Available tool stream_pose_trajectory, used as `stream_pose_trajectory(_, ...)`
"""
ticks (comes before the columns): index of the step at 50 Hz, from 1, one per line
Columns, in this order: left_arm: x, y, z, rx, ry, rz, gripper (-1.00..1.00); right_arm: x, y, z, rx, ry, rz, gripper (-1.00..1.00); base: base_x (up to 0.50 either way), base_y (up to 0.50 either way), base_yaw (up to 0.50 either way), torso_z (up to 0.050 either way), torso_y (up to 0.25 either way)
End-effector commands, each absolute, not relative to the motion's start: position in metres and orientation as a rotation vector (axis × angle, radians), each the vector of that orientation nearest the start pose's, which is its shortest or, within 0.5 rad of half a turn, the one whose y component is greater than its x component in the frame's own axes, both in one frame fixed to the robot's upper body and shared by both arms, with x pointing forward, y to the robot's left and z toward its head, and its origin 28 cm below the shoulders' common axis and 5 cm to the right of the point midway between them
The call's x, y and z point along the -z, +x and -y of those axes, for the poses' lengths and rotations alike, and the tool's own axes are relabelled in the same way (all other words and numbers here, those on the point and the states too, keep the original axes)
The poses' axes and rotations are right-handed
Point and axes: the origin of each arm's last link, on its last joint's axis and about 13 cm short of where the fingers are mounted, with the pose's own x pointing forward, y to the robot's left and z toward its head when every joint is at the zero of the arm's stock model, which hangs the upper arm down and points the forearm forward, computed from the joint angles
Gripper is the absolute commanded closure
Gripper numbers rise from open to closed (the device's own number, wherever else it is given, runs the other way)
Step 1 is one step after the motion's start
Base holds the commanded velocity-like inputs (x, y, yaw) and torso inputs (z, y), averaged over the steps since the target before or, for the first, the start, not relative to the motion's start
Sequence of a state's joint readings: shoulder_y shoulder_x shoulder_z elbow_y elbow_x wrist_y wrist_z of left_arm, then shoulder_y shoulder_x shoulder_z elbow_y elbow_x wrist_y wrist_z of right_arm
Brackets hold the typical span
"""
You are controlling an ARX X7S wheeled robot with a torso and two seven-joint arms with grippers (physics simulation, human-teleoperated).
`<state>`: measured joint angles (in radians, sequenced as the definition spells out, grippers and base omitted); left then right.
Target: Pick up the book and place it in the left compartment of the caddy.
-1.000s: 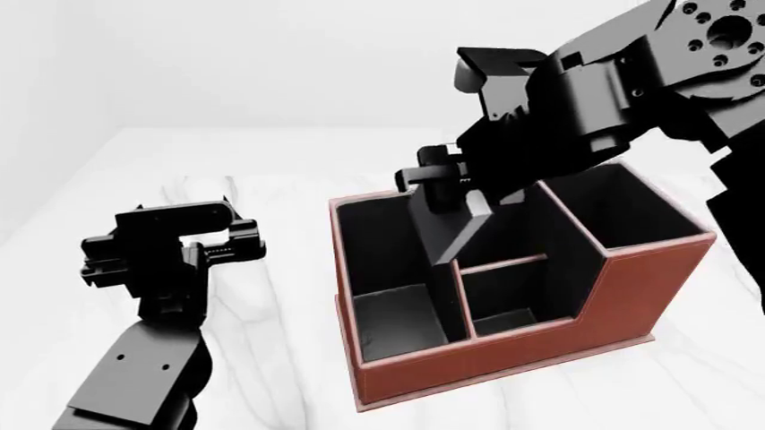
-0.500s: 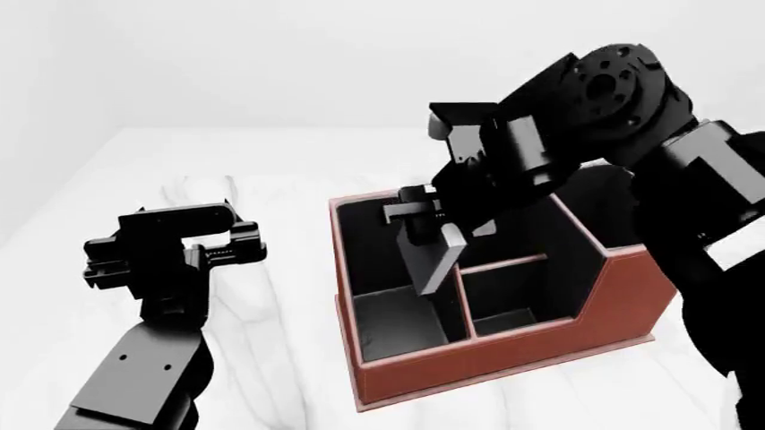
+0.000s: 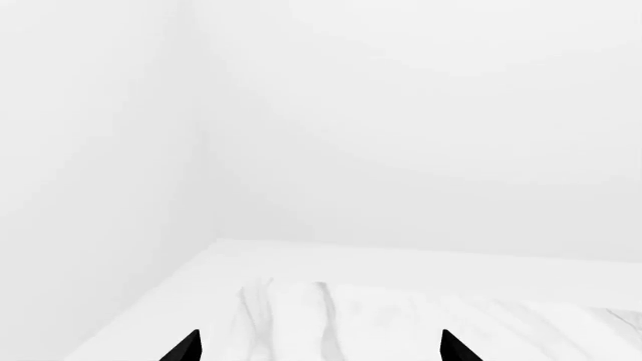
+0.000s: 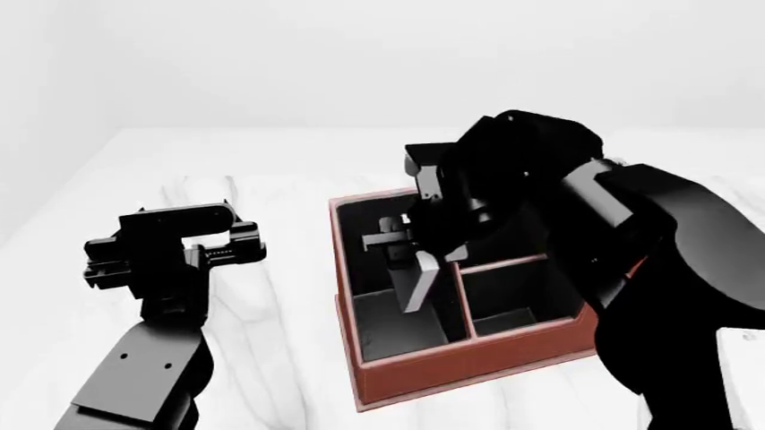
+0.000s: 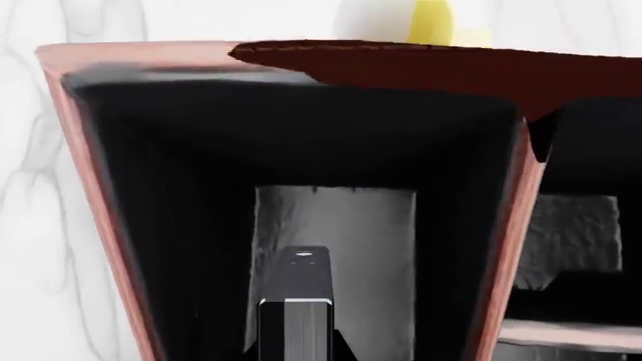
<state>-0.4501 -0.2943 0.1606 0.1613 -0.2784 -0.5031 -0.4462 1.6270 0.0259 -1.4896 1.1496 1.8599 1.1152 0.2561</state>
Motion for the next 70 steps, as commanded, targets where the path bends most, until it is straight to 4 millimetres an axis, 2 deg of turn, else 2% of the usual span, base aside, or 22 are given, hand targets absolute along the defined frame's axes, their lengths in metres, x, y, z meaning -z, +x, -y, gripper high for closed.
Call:
stream_pose_trajectory(1, -0.126, 0.291, -0.238, -0.272, 0.079, 0.076, -1.0, -0.225, 0.371, 0.022, -0.348, -0.034, -1.074, 1.0, 0.0, 0.0, 0.0, 0.02, 0.0)
stream_pose_trajectory(31, -0.126, 0.29, -0.239, -0.272, 0.079, 0.076, -1.0, -0.19, 0.367, 0.022, -0.273, -0.109, -1.11, 1.0, 0.0, 0.0, 0.0, 0.0, 0.001)
stream_pose_trajectory(50, -0.123, 0.289, -0.239, -0.271, 0.082, 0.071, -1.0, -0.187, 0.373, 0.022, -0.286, -0.123, -1.019, 1.0, 0.0, 0.0, 0.0, 0.0, 0.001)
stream_pose_trajectory(70, -0.125, 0.29, -0.241, -0.277, 0.08, 0.075, -1.0, -0.163, 0.37, 0.027, -0.282, -0.129, -1.045, 1.0, 0.0, 0.0, 0.0, 0.0, 0.001)
